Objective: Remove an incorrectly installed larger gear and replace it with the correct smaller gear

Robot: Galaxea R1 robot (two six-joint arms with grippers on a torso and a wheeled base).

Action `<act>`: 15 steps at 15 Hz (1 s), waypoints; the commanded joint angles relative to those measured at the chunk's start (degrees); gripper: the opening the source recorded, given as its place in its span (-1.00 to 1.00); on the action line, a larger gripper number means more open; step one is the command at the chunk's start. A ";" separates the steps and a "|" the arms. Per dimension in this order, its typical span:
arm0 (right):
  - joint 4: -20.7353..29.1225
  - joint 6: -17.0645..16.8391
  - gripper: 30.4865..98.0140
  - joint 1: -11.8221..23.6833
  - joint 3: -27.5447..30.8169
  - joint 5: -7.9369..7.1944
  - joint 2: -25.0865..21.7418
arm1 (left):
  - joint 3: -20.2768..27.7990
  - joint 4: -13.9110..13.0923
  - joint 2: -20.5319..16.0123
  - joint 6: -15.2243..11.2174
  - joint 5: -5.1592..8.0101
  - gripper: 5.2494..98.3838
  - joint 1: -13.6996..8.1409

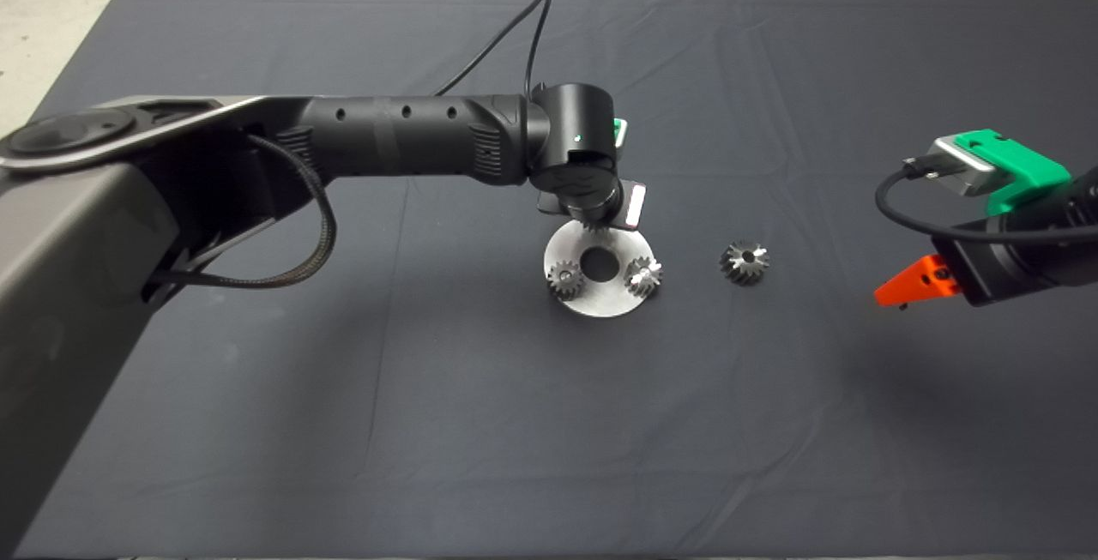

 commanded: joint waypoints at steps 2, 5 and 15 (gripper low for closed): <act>1.84 0.27 0.41 1.19 0.33 -2.30 -0.33 | 1.05 -0.77 0.22 -0.11 -0.49 -0.35 -0.96; 1.84 0.27 0.41 1.19 0.33 -2.30 -0.33 | 1.13 -1.13 0.22 -0.11 -0.24 -0.35 -1.13; 1.93 0.27 0.41 1.19 0.33 -2.30 -1.01 | 5.19 -11.50 -2.86 -0.11 1.64 -0.07 -14.78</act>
